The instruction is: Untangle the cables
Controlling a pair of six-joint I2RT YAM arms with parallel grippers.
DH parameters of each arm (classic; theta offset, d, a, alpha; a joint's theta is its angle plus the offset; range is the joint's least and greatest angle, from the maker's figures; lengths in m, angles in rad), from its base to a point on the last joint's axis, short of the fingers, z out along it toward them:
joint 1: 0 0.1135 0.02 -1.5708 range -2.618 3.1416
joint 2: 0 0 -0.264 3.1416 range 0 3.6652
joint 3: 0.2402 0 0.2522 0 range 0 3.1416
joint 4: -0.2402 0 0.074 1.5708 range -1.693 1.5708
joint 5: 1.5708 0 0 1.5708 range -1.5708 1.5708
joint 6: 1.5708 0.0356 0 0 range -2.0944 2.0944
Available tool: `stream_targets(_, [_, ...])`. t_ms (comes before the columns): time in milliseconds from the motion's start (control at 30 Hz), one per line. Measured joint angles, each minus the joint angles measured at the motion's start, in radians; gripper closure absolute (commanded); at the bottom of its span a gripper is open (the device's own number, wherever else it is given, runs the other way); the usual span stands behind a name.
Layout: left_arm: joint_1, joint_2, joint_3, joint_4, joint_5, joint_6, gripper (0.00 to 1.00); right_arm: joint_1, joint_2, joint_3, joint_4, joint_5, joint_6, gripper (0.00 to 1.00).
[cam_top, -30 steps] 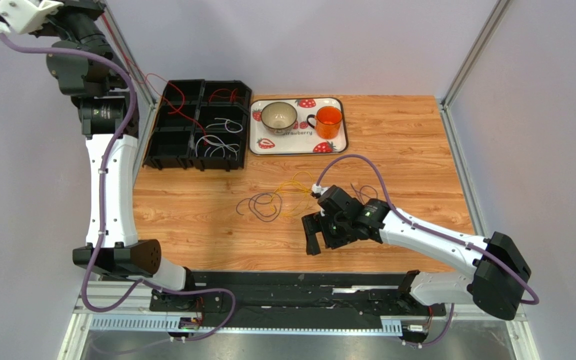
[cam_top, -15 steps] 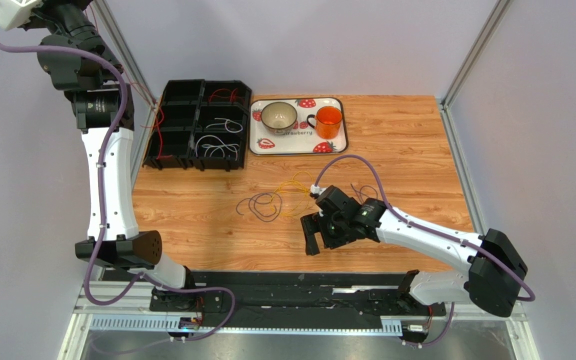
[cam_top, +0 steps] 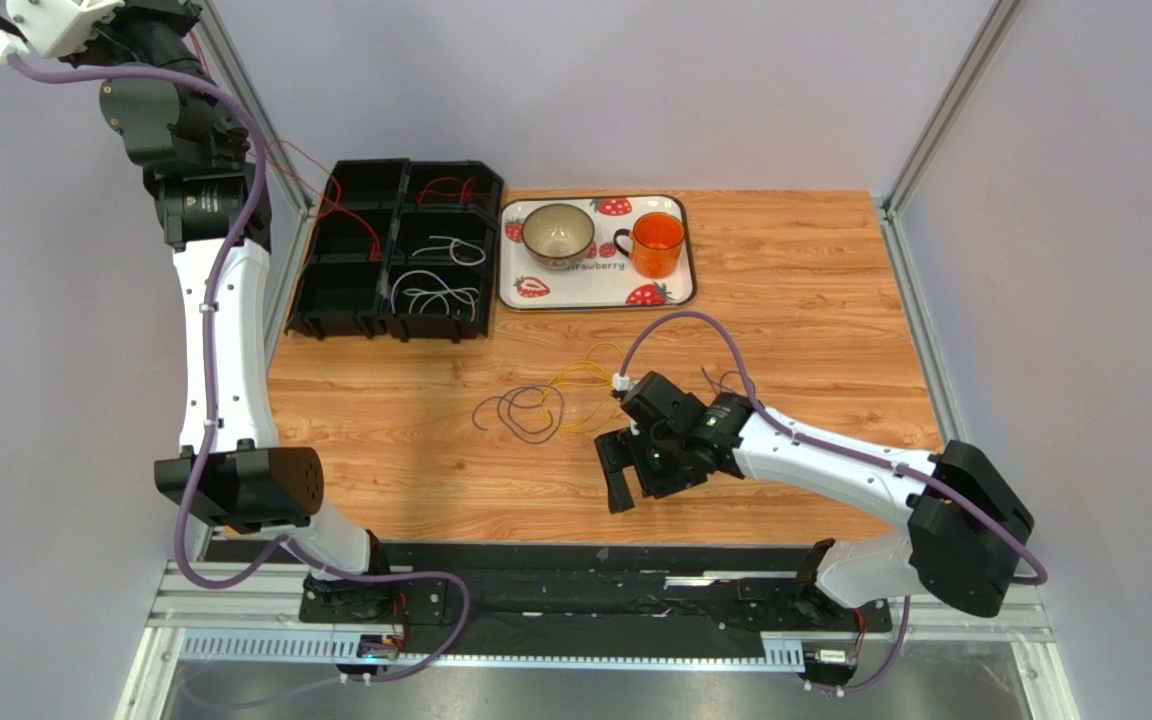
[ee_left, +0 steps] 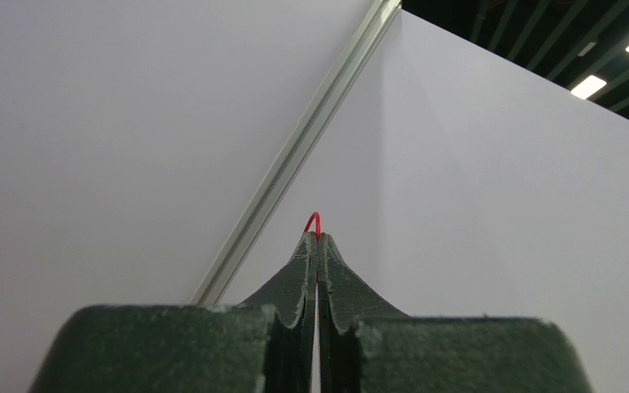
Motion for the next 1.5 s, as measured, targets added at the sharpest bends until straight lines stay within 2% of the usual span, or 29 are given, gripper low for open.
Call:
stream_targets(300, [0.022, 0.030, -0.013, 0.009, 0.019, -0.006, 1.00, 0.000, 0.063, 0.031, 0.017, -0.007, -0.006, 0.09])
stream_targets(700, [0.031, -0.003, -0.132, 0.058, 0.021, 0.010, 1.00, 0.000, 0.089, 0.042, 0.024, -0.021, -0.013, 0.09])
stream_targets(1200, [0.034, -0.027, -0.377, 0.120, 0.012, 0.035, 1.00, 0.000, 0.097, 0.046, 0.033, -0.034, -0.019, 0.09])
stream_targets(1500, [0.034, -0.045, -0.415, 0.158, -0.013, 0.087, 1.00, 0.000, 0.112, 0.046, 0.037, -0.036, -0.021, 0.10])
